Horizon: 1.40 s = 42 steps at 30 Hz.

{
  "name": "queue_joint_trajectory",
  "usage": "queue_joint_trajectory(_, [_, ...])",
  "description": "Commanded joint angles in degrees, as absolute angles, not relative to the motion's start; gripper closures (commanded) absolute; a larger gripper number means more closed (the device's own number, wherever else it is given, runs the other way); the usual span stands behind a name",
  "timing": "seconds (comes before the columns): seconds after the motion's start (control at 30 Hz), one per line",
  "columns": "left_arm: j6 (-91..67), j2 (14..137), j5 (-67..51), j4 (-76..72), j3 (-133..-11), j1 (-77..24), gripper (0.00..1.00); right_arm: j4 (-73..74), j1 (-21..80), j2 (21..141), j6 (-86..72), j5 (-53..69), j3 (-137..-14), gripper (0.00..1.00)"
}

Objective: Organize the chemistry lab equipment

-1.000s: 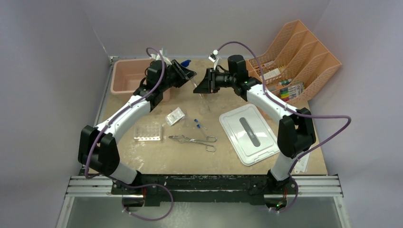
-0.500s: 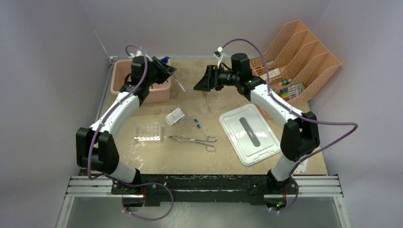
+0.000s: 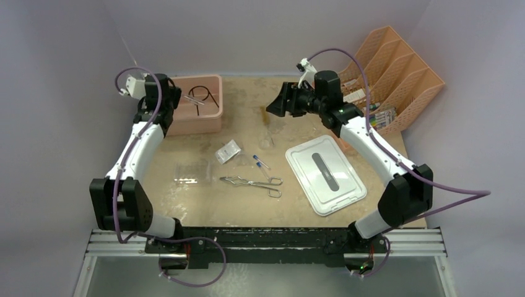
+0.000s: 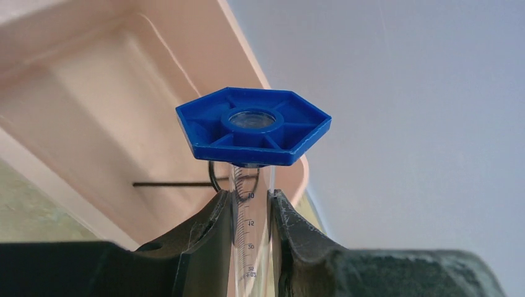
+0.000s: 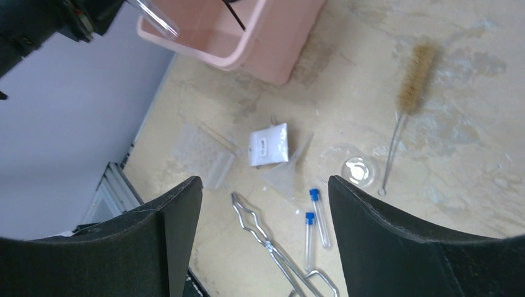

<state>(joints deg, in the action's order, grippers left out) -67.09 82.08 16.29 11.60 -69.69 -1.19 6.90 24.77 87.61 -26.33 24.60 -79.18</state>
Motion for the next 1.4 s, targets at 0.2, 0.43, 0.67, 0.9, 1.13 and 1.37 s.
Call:
queue_joint_trajectory(0.2, [-77.98, 93.03, 36.27, 14.50, -75.21, -1.33, 0.93, 8.13, 24.59, 82.97, -22.92, 18.03, -75.15, 0.24])
queue_joint_trajectory(0.43, [-82.03, 101.09, 33.74, 16.19, -78.99, -1.40, 0.93, 8.88, 24.20, 82.44, -21.09, 15.02, -74.35, 0.24])
queue_joint_trajectory(0.67, [-87.04, 106.86, 31.41, 19.46, -81.05, -1.35, 0.92, 9.49, 23.86, 82.97, -20.04, 13.05, -74.70, 0.24])
queue_joint_trajectory(0.9, [-88.08, 111.43, 28.77, 19.68, -83.59, -0.99, 0.91, 9.52, 23.75, 82.32, -19.78, 11.70, -74.11, 0.24])
queue_joint_trajectory(1.13, [-87.33, 114.57, 29.19, 23.15, -87.88, -0.61, 0.88, 9.07, 23.73, 82.13, -20.04, 10.56, -73.99, 0.24])
queue_joint_trajectory(1.37, [-85.44, 117.18, 29.57, 27.34, -93.68, -0.30, 0.73, 9.05, 23.75, 82.57, -20.09, 9.64, -74.44, 0.24])
